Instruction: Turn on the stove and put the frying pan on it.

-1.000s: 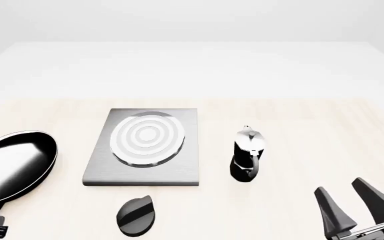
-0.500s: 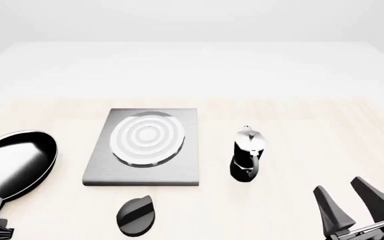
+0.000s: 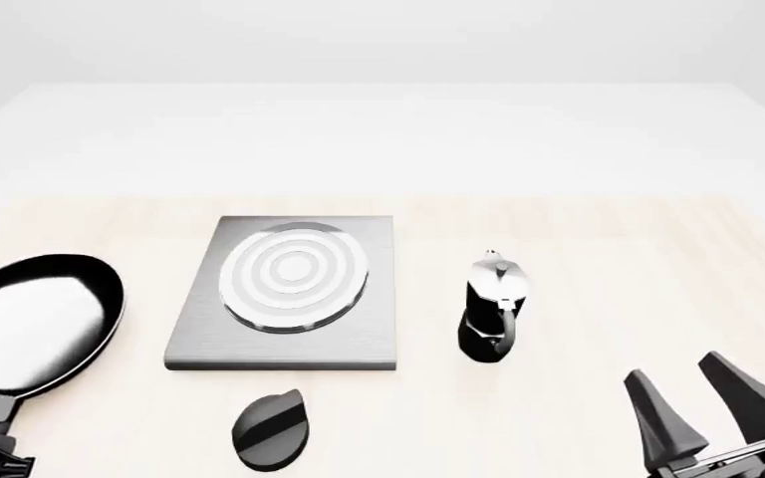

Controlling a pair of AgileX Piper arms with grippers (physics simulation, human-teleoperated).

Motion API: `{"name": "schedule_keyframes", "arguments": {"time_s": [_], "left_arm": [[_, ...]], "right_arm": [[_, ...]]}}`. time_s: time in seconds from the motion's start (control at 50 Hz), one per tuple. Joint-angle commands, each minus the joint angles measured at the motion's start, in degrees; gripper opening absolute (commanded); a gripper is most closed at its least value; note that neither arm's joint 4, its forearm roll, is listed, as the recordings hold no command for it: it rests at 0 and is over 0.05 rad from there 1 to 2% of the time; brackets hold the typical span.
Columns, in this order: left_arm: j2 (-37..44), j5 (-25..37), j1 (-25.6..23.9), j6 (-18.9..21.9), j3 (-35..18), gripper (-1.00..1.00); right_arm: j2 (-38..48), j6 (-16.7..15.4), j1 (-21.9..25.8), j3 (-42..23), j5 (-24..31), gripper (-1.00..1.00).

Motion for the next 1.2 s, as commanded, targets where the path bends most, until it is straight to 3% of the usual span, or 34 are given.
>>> {"name": "schedule_keyframes", "arguments": {"time_s": [0.02,0.12,0.4,0.54,0.84,1.2], "left_arm": [[-9.3,6.8,-2.2,-0.3,-1.2,-1.00],[-13.7,10.9,-3.0,-1.0,-1.8,-1.00],[-33.3,32.3,-8.0,-4.9,-6.9,-1.00],[-38.7,41.2,-11.2,-6.8,-11.3,-1.00],[-38.2,46.5,-19.7,-8.2,-18.1,-1.00],[-29.5,43.1,-28.9,-5.9,-21.4,-1.00]], "right_arm": [[-0.5,0.0,0.1,0.0,0.4,1.00],[-0.7,0.0,0.1,0.0,0.5,1.00],[-1.1,-0.1,0.5,-0.2,0.6,1.00],[-2.5,-0.2,0.4,-0.7,2.1,1.00],[-7.0,0.2,-0.1,-2.0,7.0,1.00],[-10.0,0.7,-0.5,-2.8,10.5,1.00]]}}
